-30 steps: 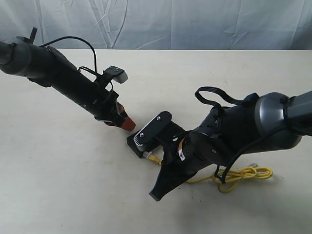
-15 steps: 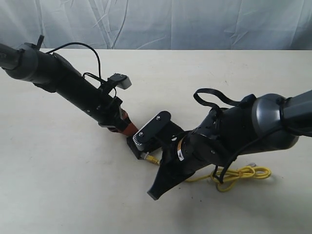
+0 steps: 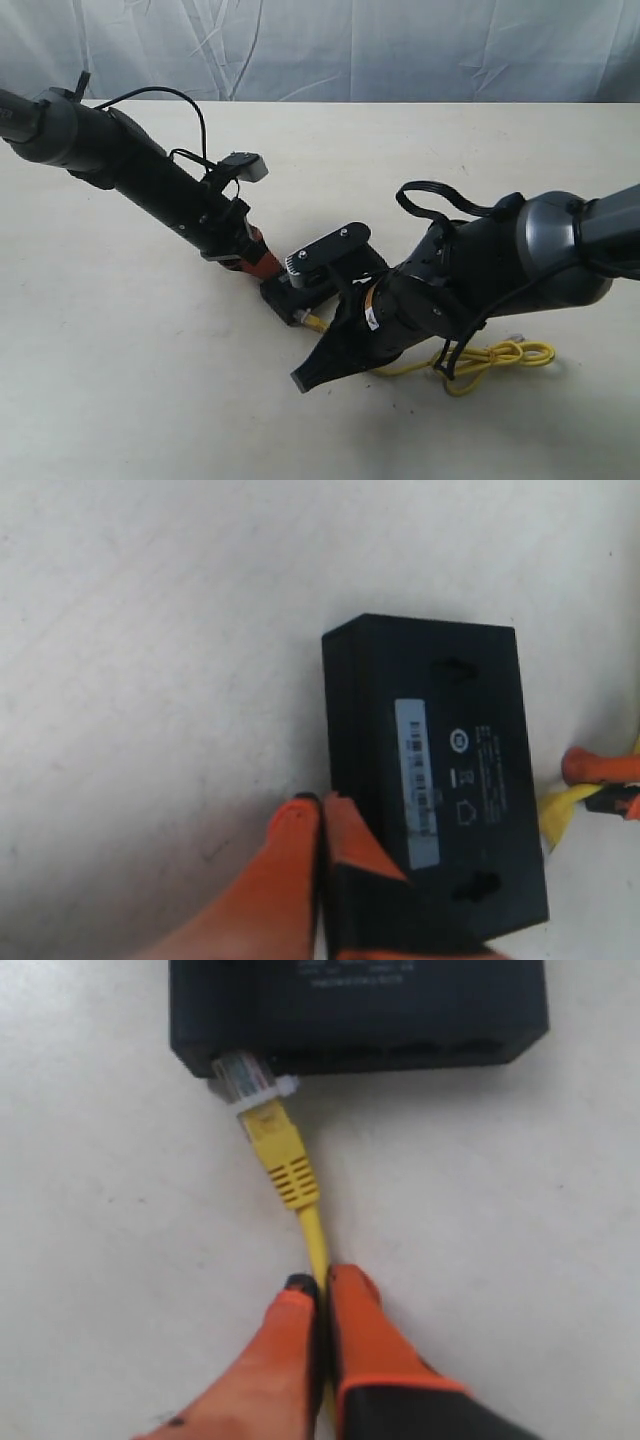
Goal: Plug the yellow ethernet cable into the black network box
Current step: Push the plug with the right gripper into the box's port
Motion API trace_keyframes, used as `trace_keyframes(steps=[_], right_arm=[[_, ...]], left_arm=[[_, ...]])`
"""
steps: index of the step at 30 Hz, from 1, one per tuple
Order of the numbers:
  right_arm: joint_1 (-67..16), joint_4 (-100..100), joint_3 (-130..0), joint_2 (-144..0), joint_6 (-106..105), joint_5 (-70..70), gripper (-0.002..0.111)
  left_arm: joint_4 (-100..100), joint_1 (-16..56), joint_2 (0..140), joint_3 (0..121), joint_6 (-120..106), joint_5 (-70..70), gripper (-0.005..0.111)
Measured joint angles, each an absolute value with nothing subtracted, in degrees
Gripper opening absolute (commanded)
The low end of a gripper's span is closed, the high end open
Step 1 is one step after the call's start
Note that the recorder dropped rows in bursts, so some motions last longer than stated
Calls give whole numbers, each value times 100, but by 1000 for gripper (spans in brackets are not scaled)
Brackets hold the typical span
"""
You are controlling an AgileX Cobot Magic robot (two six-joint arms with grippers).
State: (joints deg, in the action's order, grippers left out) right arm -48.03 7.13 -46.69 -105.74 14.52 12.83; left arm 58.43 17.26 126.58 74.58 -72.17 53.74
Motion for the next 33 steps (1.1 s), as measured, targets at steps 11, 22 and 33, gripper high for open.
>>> trace_keyframes(steps=[11, 22, 33], right_arm=[[-4803, 739, -4669, -10574, 1889, 1384, -1], [-4803, 991, -4669, -10342, 1382, 2395, -1], [-4803, 1457, -4663, -10437, 1403, 1761, -1]], left_arm=[[5817, 1726, 12658, 7458, -7054, 5396, 0], [5755, 1726, 12658, 7458, -7055, 5385, 0], [5712, 1726, 12658, 7458, -7298, 5375, 0]])
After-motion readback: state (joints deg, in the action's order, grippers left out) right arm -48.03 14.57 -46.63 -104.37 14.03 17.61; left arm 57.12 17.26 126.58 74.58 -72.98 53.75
